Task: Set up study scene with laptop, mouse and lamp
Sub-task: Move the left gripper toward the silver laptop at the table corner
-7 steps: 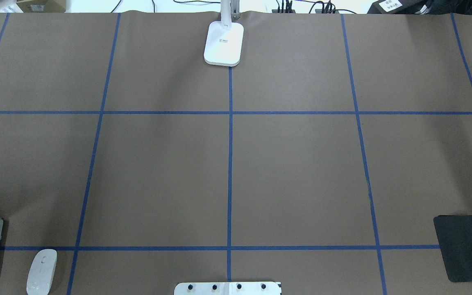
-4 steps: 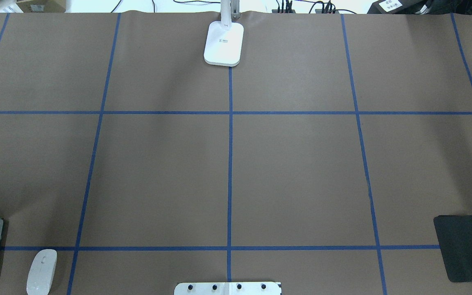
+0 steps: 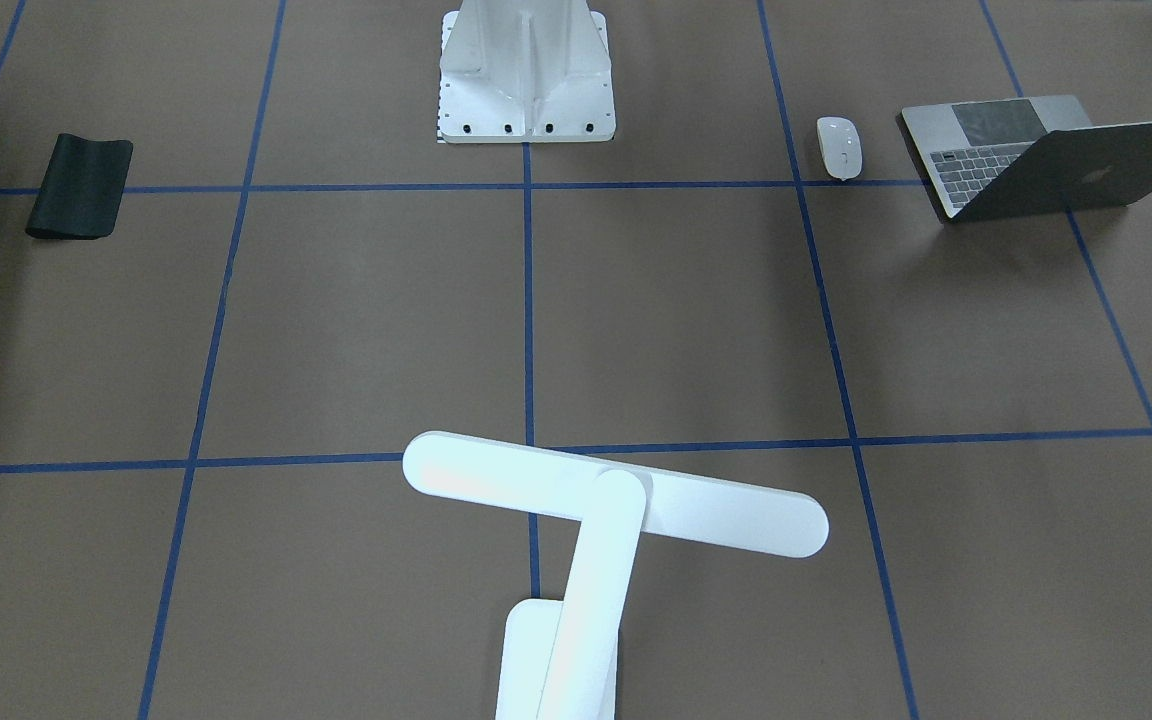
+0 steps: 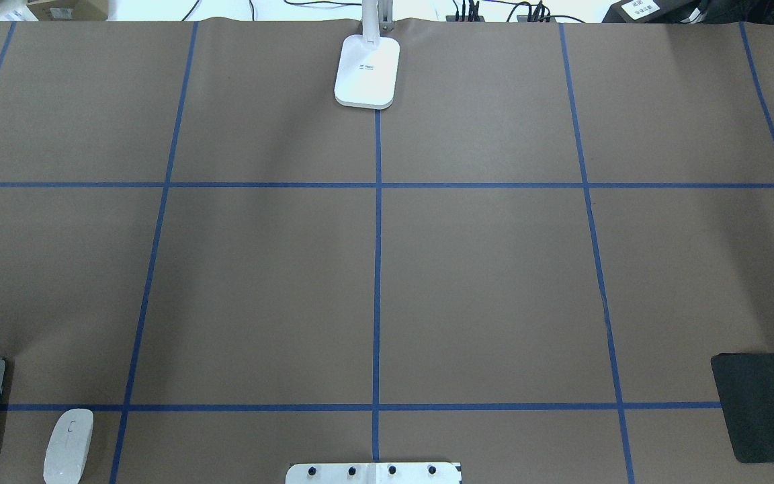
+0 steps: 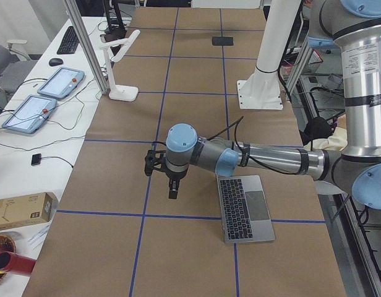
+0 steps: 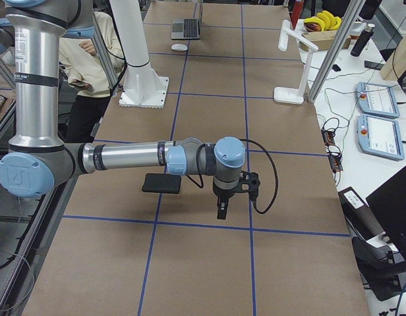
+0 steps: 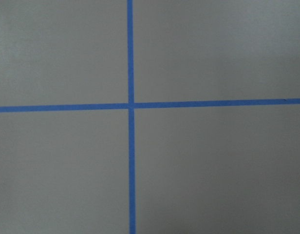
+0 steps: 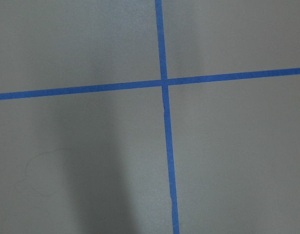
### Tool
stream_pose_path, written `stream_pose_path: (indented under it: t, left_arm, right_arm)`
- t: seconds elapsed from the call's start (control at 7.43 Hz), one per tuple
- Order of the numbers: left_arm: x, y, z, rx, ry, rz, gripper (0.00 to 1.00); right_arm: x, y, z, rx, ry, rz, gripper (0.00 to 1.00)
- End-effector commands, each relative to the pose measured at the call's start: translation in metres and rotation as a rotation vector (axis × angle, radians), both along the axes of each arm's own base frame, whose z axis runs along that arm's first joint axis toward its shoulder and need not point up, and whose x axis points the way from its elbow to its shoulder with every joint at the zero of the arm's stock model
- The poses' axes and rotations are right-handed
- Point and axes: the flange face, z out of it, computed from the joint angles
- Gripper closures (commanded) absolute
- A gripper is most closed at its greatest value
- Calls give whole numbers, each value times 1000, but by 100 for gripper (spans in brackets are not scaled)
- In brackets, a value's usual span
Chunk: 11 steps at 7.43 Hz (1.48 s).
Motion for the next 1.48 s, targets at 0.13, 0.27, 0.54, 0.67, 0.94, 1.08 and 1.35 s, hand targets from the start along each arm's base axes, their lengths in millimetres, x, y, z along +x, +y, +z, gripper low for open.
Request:
stream_pose_path:
  t: [0.13,0.27,0.54,0.67,0.94,1.08,1.35]
  left_arm:
    - [8,39,-16,62,-7,88,0]
    - [8,39,-19,144,-21,152,0]
    - [8,46,-30,256,-37,242,0]
    - [8,58,-29,195,3,210,0]
    - [8,62,-36,-112,66,-55,0]
    - [8,64,-34,-249,88,-160,0]
    - [9,65,-33,-523,136,-388,0]
  right_arm:
    - [1,12,14,3,11,-2,0]
    - [1,12,14,2,9,-3,0]
    - [-2,12,15,-2,13,-9,0]
    - [-2,13,16,-6,13,-8,0]
    - [-3,17,33,-42,1,-10,0]
    - [-3,20,40,-55,1,-11,0]
    - [-3,28,47,-67,3,-14,0]
